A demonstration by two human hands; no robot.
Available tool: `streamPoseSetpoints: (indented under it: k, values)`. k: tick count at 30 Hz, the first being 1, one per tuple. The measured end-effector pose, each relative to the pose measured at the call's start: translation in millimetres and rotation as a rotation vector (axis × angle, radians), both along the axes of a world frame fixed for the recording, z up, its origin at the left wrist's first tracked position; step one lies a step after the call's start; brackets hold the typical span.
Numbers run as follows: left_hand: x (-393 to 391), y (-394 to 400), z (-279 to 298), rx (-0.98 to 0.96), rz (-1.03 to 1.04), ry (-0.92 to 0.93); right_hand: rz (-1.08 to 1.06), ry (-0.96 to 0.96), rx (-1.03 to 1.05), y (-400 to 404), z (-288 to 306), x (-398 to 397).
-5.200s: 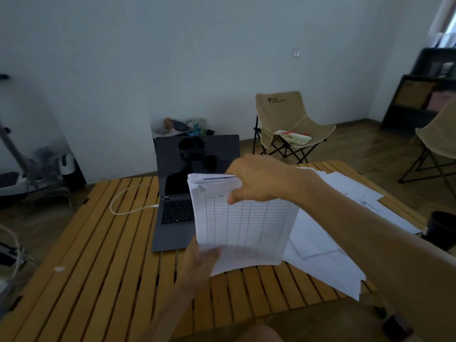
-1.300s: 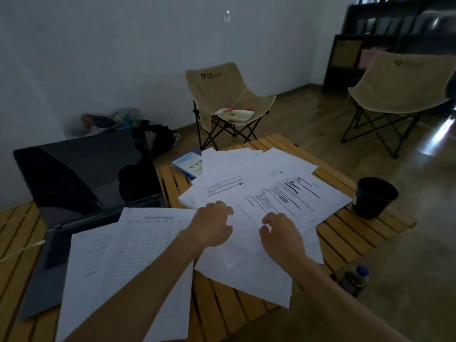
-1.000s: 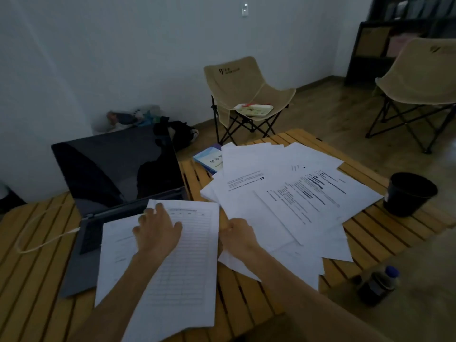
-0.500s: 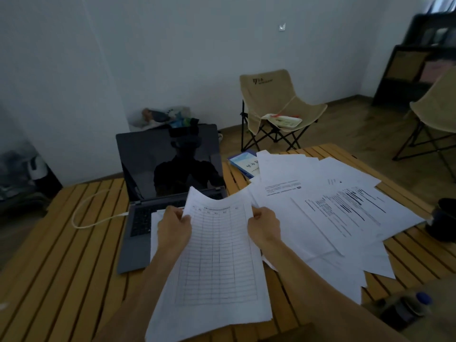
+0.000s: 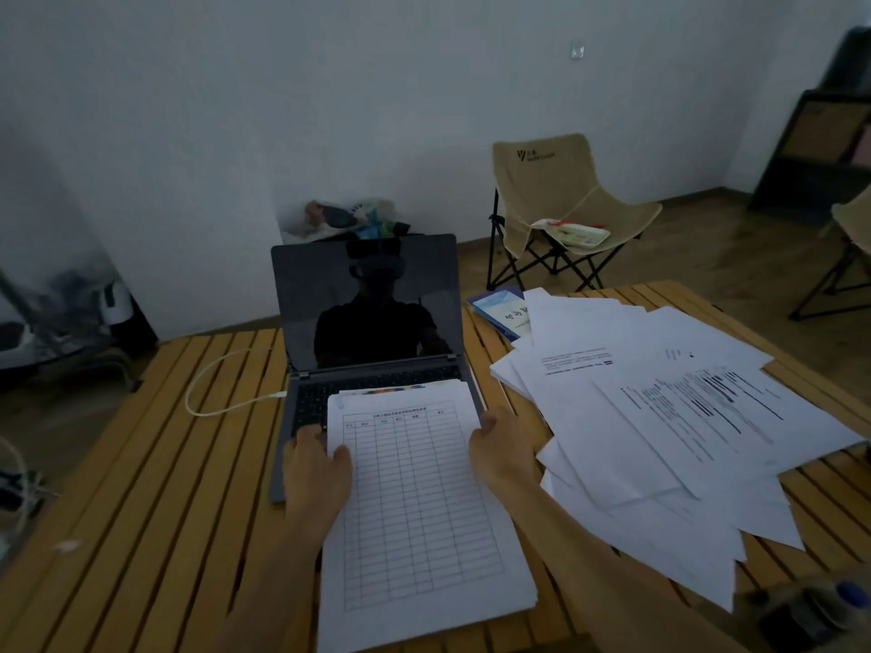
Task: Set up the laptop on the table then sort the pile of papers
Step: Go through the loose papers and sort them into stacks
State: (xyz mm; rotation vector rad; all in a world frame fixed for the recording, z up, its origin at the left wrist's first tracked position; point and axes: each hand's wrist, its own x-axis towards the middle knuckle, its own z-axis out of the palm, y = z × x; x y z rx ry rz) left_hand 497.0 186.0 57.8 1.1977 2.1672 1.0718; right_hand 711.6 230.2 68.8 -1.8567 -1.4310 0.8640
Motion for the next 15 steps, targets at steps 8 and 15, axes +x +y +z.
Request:
streamPoseSetpoints:
  k: [8,15]
  values:
    - [10.7,-1.5,5.5,0.010,0.004,-0.142,0.073,0.088,-0.042,-4.3,5.1,-4.1]
    - [105.4,17.5,25.3,0.129,-0.295,0.221,-0.070,0.173,0.004,-16.5,27.3,49.9]
